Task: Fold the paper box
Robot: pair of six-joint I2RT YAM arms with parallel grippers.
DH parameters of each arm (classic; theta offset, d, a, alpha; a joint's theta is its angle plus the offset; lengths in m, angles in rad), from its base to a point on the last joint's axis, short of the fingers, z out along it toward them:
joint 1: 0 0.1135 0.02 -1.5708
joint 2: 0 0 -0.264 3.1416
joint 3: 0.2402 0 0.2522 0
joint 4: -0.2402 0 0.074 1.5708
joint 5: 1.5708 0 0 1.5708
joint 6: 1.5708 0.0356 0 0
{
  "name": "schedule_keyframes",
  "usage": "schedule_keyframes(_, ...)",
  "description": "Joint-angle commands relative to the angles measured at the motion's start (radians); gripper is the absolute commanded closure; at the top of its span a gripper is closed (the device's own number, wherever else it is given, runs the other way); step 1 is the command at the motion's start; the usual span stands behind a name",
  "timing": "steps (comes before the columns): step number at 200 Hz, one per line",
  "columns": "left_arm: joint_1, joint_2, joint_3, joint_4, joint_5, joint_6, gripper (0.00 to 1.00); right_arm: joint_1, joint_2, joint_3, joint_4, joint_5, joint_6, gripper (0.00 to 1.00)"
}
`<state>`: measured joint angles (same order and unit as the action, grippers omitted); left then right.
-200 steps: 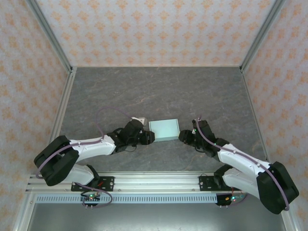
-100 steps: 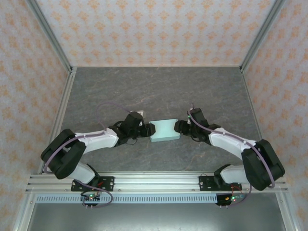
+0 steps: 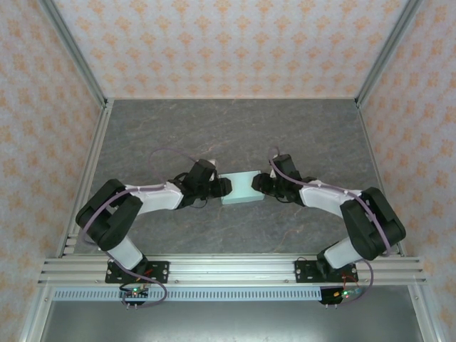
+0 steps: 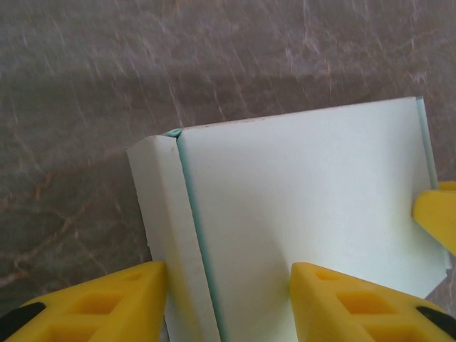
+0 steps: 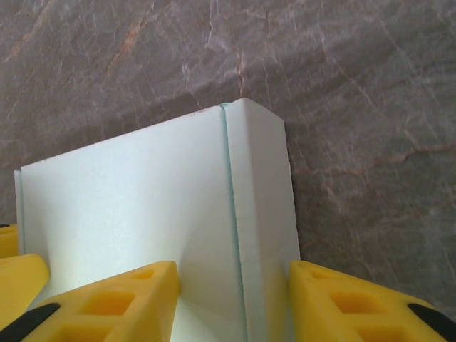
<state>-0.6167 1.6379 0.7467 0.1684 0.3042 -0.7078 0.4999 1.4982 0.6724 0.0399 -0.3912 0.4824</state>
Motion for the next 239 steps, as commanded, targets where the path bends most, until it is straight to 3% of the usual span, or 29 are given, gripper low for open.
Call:
schedule_keyframes(1, 0.023, 0.054, 0.072, 0.016, -0.019, 0.024, 0.51, -0.001, 0.059, 0.073, 0.031, 0.034, 0.007, 0.56)
schedule_keyframes(71, 0.158, 0.281, 0.366, -0.095, -0.018, 0.113, 0.50, -0.044, 0.372, 0.423, -0.034, 0.103, -0.023, 0.55)
schedule_keyframes(95, 0.177, 0.316, 0.427, -0.138, -0.040, 0.143, 0.45, -0.059, 0.420, 0.506, -0.095, 0.133, -0.059, 0.46)
schedule_keyframes(131, 0.198, 0.278, 0.464, -0.207, -0.120, 0.229, 0.35, -0.063, 0.355, 0.535, -0.180, 0.257, -0.131, 0.32)
schedule_keyframes(173, 0.206, 0.061, 0.357, -0.189, -0.245, 0.327, 0.28, -0.064, 0.130, 0.471, -0.234, 0.407, -0.223, 0.23)
schedule_keyframes(239, 0.214, -0.460, -0.023, -0.094, -0.647, 0.515, 0.12, -0.063, -0.264, 0.231, -0.217, 0.906, -0.393, 0.14)
